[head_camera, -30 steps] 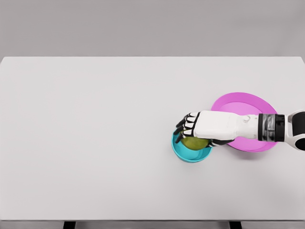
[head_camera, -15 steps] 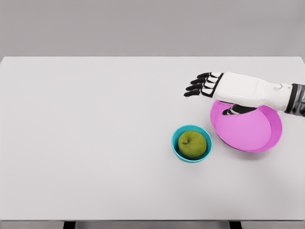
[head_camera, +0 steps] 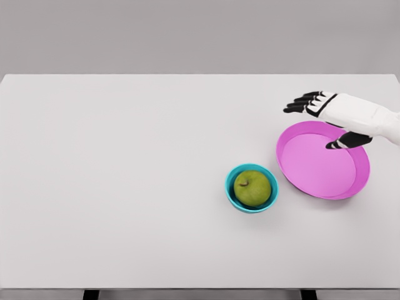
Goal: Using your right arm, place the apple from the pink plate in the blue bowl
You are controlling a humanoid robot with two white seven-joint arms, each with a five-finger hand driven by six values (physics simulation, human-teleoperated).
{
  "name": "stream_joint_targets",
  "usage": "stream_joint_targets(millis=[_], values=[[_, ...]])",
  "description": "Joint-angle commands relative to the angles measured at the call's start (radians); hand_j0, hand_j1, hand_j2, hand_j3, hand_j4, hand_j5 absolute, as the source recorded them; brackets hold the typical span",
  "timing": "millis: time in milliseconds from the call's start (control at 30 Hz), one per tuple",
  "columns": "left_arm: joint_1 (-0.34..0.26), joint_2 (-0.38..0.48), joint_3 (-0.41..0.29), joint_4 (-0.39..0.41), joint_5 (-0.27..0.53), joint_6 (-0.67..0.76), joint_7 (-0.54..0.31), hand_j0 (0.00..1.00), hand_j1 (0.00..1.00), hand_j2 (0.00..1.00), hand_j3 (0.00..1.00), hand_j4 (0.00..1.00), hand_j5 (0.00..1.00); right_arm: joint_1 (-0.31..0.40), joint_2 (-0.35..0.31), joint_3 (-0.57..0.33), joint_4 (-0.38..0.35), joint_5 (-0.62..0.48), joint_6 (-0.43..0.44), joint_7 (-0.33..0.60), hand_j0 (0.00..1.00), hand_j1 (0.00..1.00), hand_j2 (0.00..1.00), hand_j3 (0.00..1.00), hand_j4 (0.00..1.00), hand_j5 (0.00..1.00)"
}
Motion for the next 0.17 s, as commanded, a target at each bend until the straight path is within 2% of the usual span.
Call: stream_joint_targets(millis=[0, 133], values=[[0.0, 0.0, 0.0, 0.0, 0.0, 0.0, 0.0, 1.0, 1.0, 1.0, 1.0, 1.0, 1.0, 0.005, -0.001, -0.014, 0.003, -0.007, 0.003, -0.001, 1.0, 1.0, 1.0, 1.0, 1.0, 1.0], [0.0, 0.0, -0.003, 0.0, -0.006, -0.006, 0.0, 1.0, 1.0, 1.0, 1.0, 1.0, 1.0, 0.028, 0.001, -0.014, -0.001, -0.007, 0.003, -0.001, 1.0, 1.0, 1.0, 1.0, 1.0, 1.0]])
